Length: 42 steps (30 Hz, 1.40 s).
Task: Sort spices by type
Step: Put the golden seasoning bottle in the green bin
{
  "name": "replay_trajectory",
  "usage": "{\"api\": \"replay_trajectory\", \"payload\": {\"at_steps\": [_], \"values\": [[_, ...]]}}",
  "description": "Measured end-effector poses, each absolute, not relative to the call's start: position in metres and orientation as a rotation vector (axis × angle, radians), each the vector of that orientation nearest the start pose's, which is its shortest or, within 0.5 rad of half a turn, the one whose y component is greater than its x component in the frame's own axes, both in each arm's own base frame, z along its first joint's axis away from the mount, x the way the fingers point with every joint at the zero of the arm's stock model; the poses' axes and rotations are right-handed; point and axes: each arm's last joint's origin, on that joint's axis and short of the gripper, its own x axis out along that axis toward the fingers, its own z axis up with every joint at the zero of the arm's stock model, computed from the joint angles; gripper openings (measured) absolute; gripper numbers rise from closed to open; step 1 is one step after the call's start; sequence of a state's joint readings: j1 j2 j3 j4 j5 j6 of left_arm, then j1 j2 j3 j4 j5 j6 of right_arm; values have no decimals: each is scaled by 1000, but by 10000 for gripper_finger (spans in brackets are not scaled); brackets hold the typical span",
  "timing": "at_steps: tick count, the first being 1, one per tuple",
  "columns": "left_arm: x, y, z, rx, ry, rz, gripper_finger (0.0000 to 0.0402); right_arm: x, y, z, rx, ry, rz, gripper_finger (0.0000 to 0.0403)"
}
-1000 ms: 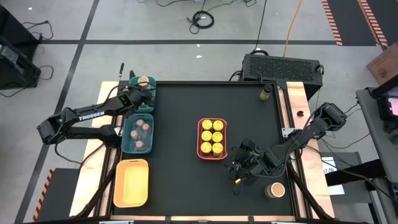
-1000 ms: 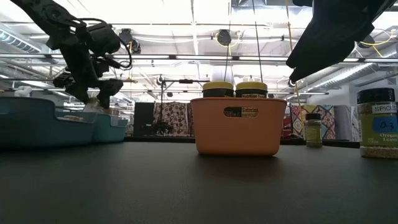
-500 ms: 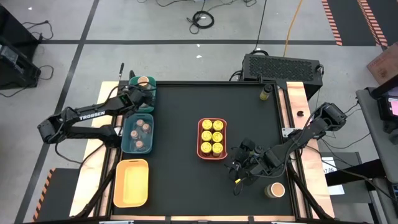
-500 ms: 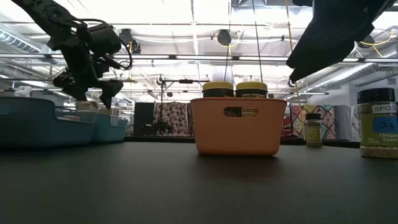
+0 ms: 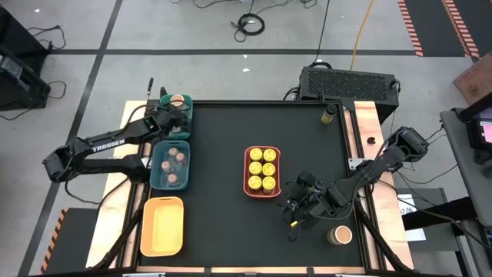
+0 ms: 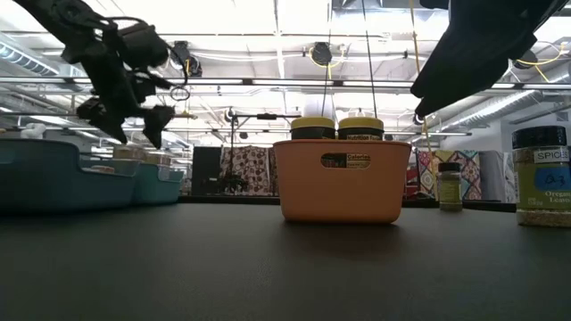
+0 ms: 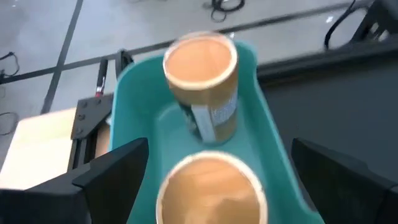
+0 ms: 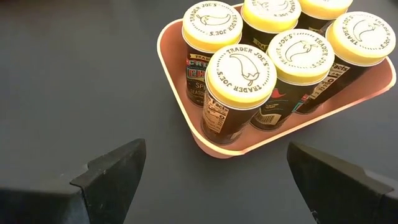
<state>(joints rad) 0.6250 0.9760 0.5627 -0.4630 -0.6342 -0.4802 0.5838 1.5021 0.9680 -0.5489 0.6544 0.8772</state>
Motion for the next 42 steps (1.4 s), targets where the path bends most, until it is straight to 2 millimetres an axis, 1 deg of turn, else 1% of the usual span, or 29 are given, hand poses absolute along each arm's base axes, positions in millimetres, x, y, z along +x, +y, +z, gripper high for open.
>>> {"api": "replay_trajectory", "payload": {"at_steps": [2,4,8,11,14,17,21,23,26,29,32,34,36,39,42], "values": [[134,117,219,-384,589,1355,395,248,143,214,192,756,-427,384],[136,115,229,-396,547,1293,395,248,143,214,193,754,-426,384],[143,103,245,-435,436,1110,395,249,143,214,197,751,-425,384],[153,89,254,-439,362,949,395,251,145,216,226,727,-408,384],[166,73,263,-424,286,805,395,255,148,218,265,688,-388,384],[178,52,271,-390,219,655,395,259,149,221,296,649,-377,384],[194,12,276,-297,195,419,395,265,146,224,342,624,-361,384],[200,-10,274,-254,180,309,395,268,147,225,385,651,-298,384],[206,-43,257,-173,167,190,395,273,151,233,459,666,-206,384],[207,-70,239,-141,147,128,395,278,156,249,519,662,-136,384],[205,-92,225,-101,108,85,395,281,163,273,580,681,-79,384],[204,-101,219,-55,78,69,395,281,165,289,625,719,-74,384],[204,-106,222,-7,36,60,395,279,168,302,667,786,-101,384],[203,-108,228,-6,-19,45,395,273,172,314,756,929,-181,384],[202,-109,229,-7,-22,38,395,265,181,319,879,1049,-266,384]]}}
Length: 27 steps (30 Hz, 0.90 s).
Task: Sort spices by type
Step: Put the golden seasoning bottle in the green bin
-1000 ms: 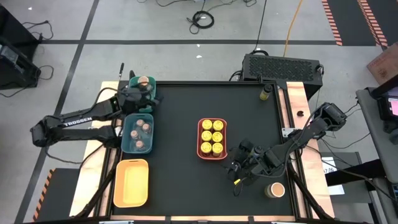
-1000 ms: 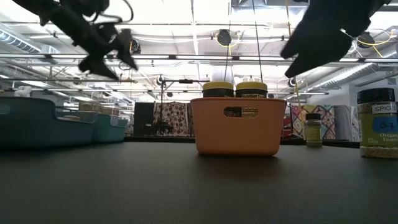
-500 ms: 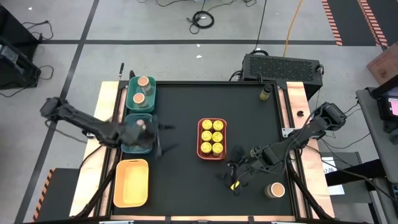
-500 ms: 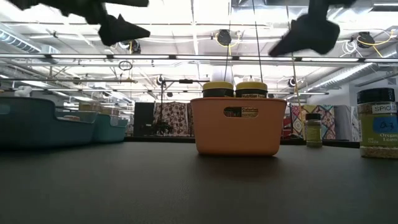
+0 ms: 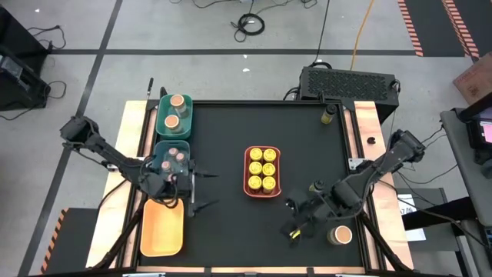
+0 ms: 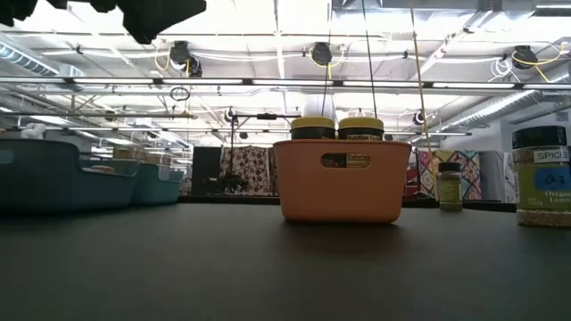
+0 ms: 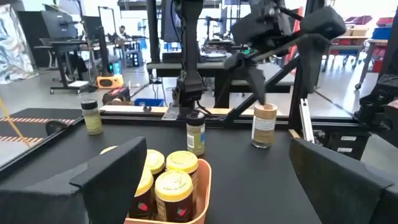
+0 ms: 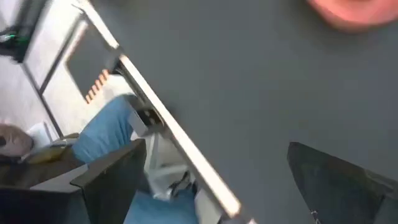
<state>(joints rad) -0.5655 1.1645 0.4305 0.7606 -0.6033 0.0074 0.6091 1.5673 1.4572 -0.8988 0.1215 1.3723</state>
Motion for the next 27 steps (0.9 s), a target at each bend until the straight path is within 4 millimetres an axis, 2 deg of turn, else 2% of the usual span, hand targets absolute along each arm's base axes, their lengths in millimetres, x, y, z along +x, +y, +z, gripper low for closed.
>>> {"api": "replay_trajectory", "payload": {"at_steps": [6,10,13,22,27], "values": [[202,-109,227,4,-6,37,395,243,202,305,1103,1275,-521,384],[202,-109,226,13,7,34,395,223,213,291,1118,1482,-745,384],[202,-109,224,25,26,33,395,212,216,286,1065,1553,-867,384],[202,-109,223,25,29,32,395,192,222,277,933,1588,-986,384],[202,-109,223,7,28,32,395,179,225,257,892,1601,-985,384]]}}
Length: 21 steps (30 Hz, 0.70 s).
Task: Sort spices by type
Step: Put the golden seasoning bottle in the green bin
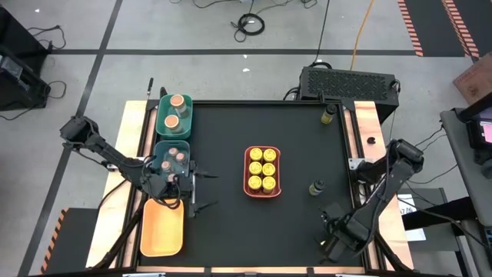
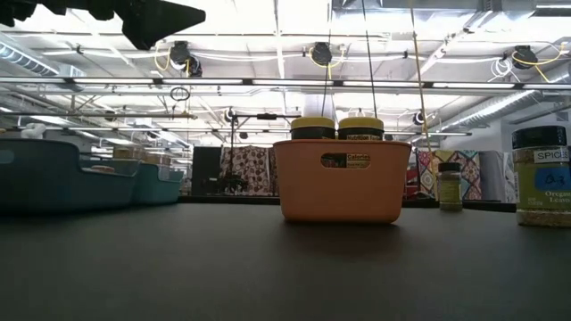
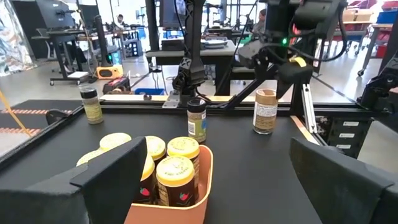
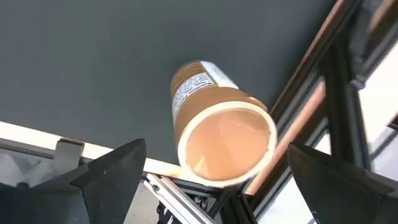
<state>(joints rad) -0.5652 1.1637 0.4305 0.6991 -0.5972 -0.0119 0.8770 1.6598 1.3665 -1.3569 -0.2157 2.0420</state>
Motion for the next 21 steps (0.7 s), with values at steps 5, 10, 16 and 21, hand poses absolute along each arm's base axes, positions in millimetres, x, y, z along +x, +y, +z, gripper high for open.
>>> {"api": "replay_trajectory", "payload": {"at_steps": [5,10,16,21], "values": [[202,-109,223,-2,28,32,395,168,223,236,874,1603,-985,384],[202,-109,223,-3,28,32,395,165,221,220,882,1607,-952,384],[202,-109,224,-3,27,32,395,166,223,209,923,1629,-906,373],[202,-109,223,-3,28,32,395,166,224,209,926,1632,-899,322]]}}
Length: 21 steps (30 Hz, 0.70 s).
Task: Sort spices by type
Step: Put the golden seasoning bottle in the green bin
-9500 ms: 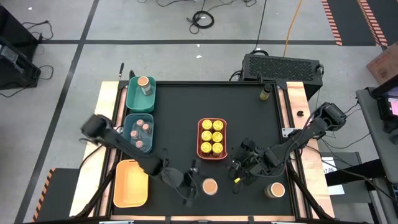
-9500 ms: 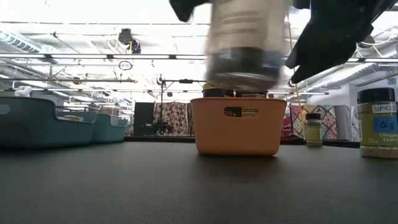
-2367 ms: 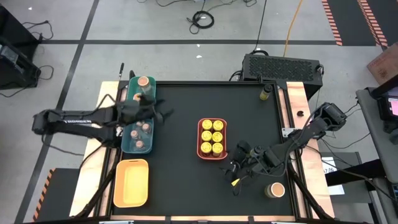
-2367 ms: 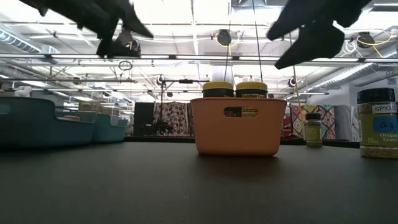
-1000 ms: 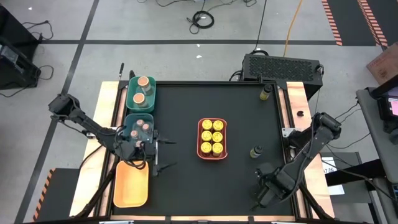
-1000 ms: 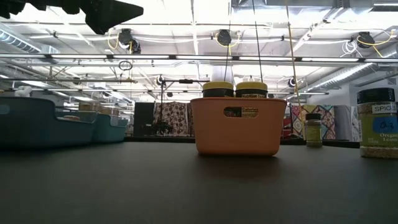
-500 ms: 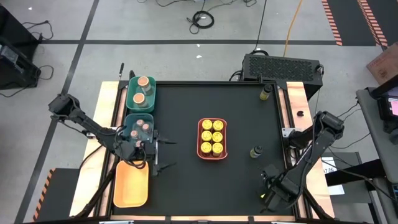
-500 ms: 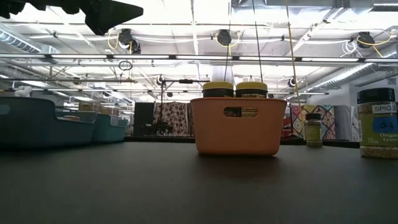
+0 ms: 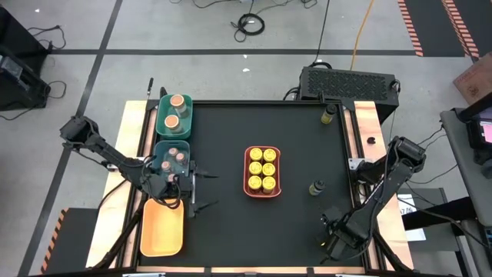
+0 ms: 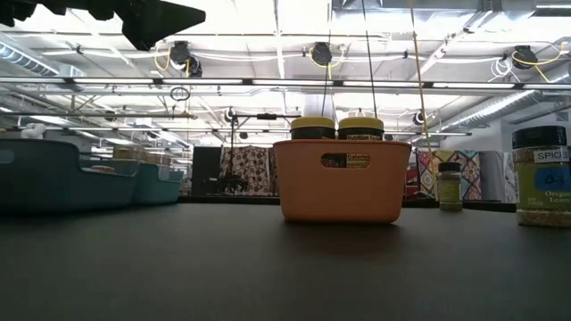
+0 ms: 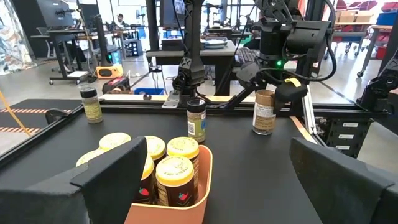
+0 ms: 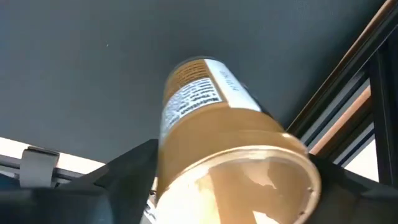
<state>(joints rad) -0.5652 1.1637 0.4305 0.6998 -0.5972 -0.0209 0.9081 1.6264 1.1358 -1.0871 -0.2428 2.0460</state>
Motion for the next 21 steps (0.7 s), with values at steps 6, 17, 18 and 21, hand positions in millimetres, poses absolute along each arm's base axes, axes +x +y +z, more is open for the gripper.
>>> {"api": "replay_trajectory", "payload": {"at_steps": [6,17,18,21], "values": [[202,-109,223,-3,28,32,395,168,223,210,928,1641,-860,256],[202,-109,223,-3,28,33,395,205,215,241,992,1595,-673,269],[202,-109,223,-3,28,33,395,209,213,243,984,1576,-656,270],[202,-109,223,-2,29,33,395,224,202,251,952,1504,-610,265]]}}
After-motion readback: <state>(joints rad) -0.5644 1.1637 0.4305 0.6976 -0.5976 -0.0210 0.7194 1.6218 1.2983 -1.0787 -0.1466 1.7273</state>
